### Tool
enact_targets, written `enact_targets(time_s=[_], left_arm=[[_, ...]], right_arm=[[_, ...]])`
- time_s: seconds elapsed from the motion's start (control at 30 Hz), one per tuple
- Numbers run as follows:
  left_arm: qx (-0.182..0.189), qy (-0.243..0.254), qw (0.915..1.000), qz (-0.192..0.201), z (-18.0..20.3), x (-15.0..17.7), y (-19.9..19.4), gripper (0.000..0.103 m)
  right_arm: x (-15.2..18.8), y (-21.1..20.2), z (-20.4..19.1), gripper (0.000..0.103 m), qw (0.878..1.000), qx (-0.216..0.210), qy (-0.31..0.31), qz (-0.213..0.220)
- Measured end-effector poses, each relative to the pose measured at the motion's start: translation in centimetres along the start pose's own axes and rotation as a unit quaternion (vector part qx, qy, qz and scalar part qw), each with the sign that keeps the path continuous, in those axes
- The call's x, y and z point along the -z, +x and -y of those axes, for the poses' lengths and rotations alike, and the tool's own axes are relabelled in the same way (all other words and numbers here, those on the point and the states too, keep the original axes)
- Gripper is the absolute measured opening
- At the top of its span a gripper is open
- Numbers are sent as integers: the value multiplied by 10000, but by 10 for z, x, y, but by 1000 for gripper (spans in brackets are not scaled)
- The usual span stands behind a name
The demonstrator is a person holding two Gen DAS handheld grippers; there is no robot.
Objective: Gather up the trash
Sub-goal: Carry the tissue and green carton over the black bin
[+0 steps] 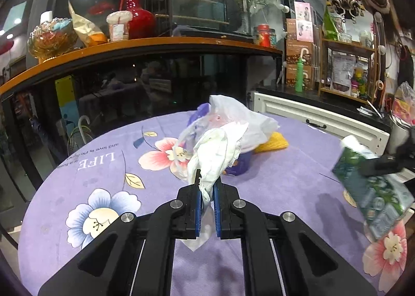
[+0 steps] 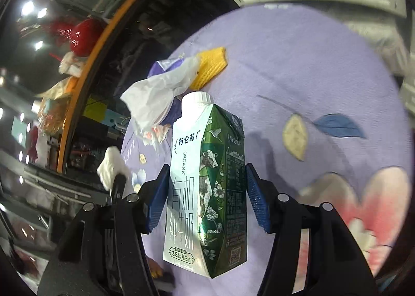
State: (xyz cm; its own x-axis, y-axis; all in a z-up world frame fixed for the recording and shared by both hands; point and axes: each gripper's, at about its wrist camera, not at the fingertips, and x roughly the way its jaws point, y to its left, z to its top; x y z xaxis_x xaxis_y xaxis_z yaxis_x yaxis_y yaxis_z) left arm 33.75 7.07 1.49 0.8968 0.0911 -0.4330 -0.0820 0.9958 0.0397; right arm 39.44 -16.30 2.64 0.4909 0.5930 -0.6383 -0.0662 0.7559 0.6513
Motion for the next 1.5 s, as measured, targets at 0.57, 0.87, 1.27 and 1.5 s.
enact_targets(time_s=[0.57, 0.87, 1.27, 1.5], left_arm=[[1384, 268, 9900, 36, 79, 16, -103, 8], [2217, 590, 9730, -243, 156, 40, -129, 8], [3025, 1201, 9412, -905, 256, 87, -134, 8], [3122, 1606, 9245, -1486, 303, 125, -111, 8]], right_arm=[[88, -122, 51, 58, 9783, 798, -1515, 1167], [124, -177, 107, 58, 9703, 1220, -1366, 1580], [159, -225, 181, 58, 9571, 1934, -963, 1928], [173, -239, 212, 58, 9542, 2110, -651, 2020]])
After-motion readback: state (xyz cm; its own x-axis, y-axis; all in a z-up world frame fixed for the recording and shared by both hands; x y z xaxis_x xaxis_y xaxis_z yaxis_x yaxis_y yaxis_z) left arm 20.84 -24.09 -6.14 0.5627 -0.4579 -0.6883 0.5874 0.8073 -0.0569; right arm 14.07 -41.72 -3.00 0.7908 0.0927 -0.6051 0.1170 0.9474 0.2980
